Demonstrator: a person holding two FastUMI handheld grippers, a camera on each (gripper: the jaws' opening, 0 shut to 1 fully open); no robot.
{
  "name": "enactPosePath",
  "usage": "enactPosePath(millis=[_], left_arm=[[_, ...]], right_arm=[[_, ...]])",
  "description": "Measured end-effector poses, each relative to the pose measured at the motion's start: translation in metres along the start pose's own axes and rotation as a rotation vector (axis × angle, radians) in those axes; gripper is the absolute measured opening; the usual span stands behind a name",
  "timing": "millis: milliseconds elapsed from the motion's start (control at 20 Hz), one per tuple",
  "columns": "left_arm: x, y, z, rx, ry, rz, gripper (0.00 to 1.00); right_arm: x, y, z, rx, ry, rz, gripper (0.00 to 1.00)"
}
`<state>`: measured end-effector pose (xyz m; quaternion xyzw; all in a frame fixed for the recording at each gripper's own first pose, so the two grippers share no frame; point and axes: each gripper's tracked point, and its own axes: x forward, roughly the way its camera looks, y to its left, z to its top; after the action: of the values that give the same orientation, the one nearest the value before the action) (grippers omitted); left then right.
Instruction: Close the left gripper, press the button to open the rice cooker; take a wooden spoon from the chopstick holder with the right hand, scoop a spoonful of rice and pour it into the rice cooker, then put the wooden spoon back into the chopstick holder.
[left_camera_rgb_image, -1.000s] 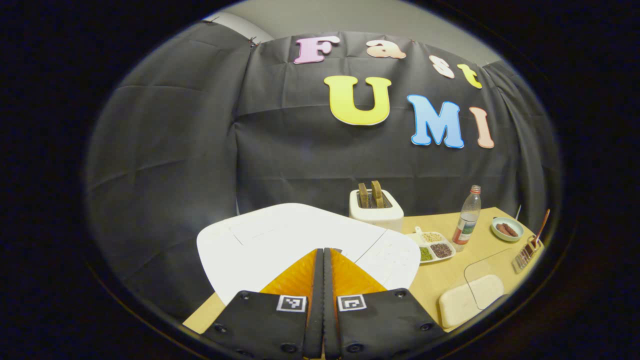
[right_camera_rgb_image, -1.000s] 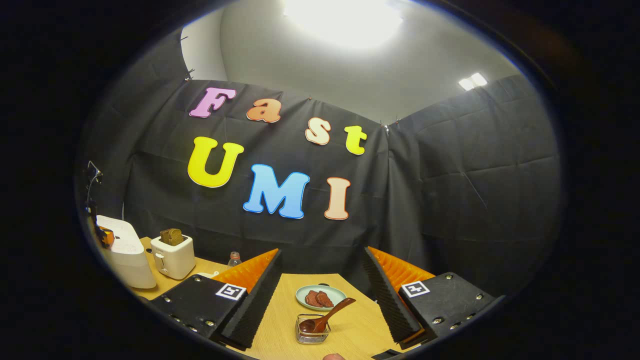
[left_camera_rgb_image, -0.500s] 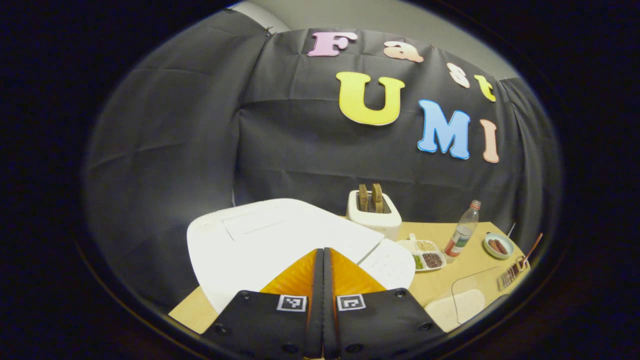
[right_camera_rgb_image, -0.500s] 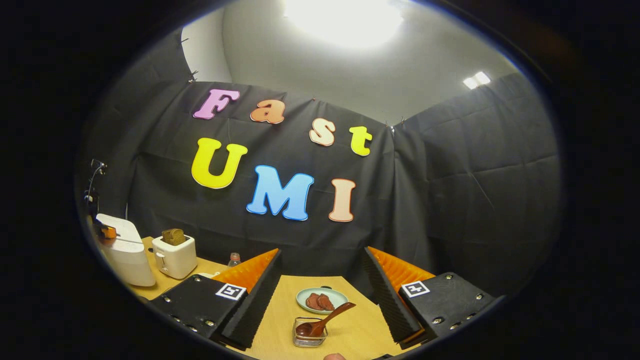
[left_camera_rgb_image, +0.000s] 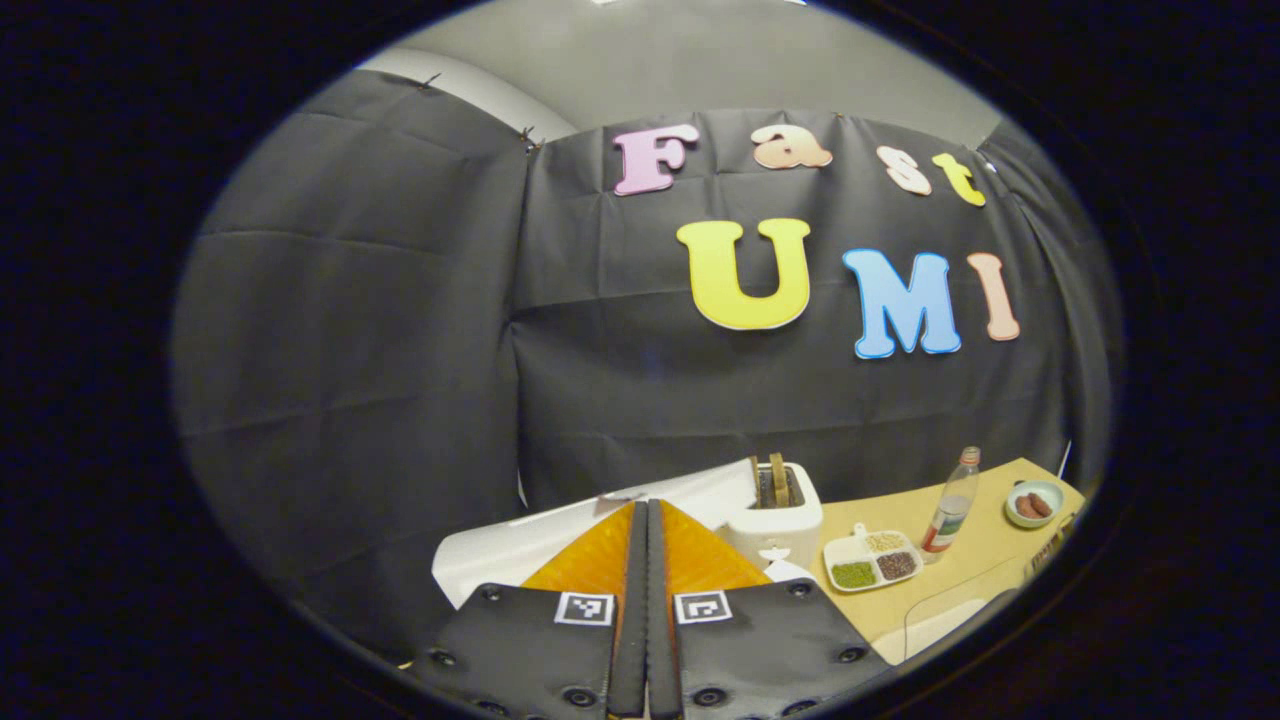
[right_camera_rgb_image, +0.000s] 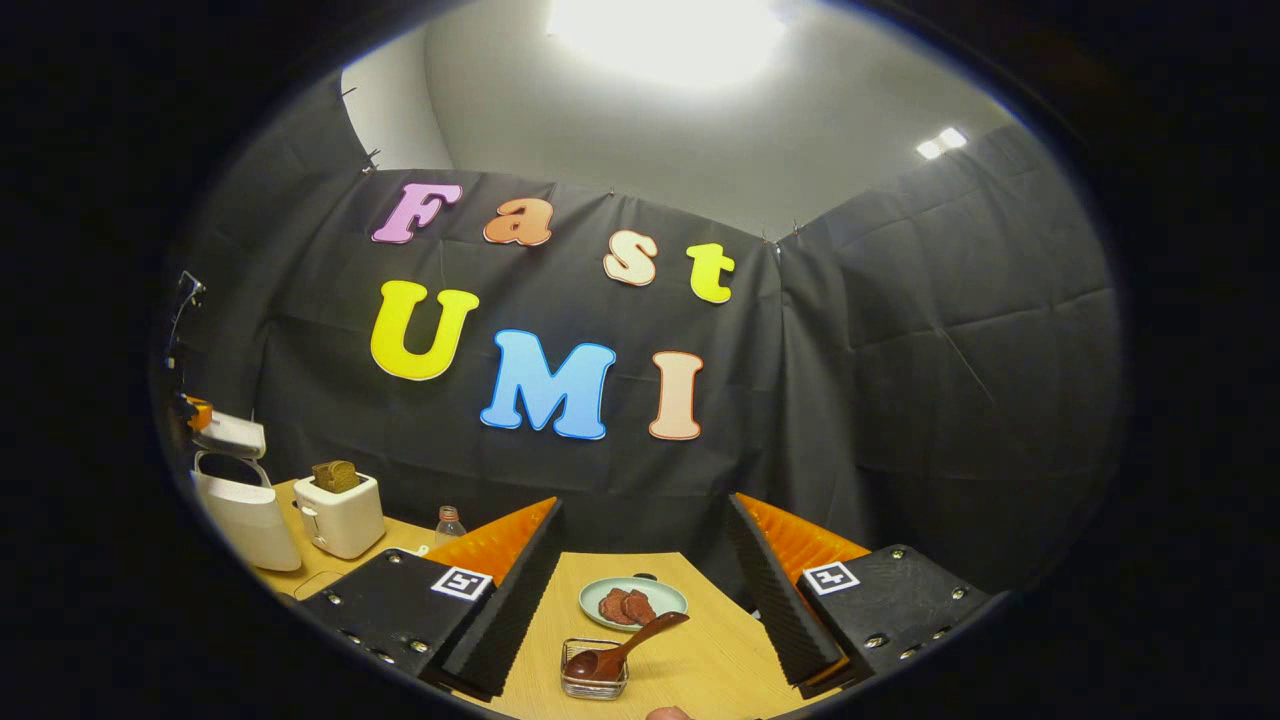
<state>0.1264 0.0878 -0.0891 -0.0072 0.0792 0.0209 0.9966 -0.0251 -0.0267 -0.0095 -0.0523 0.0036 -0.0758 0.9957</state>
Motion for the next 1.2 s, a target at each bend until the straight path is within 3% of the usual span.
enactPosePath(millis=[350, 500, 550, 650, 800, 950, 1000, 1150, 1200], left_arm=[[-0.057, -0.041, 0.064, -0.008, -0.125, -0.012, 0.11], [-0.081, -0.060, 0.084, -0.016, -0.158, -0.038, 0.26], [-0.090, -0.064, 0.091, -0.019, -0.168, -0.039, 0.56], [-0.100, -0.072, 0.096, -0.026, -0.176, -0.039, 0.92], [-0.113, -0.076, 0.093, -0.032, -0.161, -0.011, 0.89], [-0.127, -0.078, 0.091, -0.031, -0.153, 0.005, 0.96], [-0.132, -0.078, 0.090, -0.027, -0.152, 0.011, 0.92], [-0.146, -0.073, 0.092, -0.003, -0.152, 0.029, 0.96], [-0.149, -0.073, 0.092, 0.003, -0.153, 0.036, 0.92]], right_arm=[[0.030, -0.014, -0.016, 0.055, 0.017, 0.035, 0.97], [0.043, -0.020, -0.027, 0.076, 0.035, 0.043, 0.97], [0.047, -0.020, -0.032, 0.085, 0.047, 0.045, 0.97], [0.056, -0.021, -0.044, 0.108, 0.079, 0.050, 0.97], [0.069, -0.019, -0.074, 0.145, 0.157, 0.073, 0.97], [0.082, -0.024, -0.103, 0.180, 0.232, 0.070, 0.97], [0.086, -0.026, -0.113, 0.194, 0.253, 0.063, 0.98], [0.096, -0.029, -0.141, 0.238, 0.323, 0.053, 0.98], [0.098, -0.029, -0.150, 0.254, 0.346, 0.051, 0.98]])
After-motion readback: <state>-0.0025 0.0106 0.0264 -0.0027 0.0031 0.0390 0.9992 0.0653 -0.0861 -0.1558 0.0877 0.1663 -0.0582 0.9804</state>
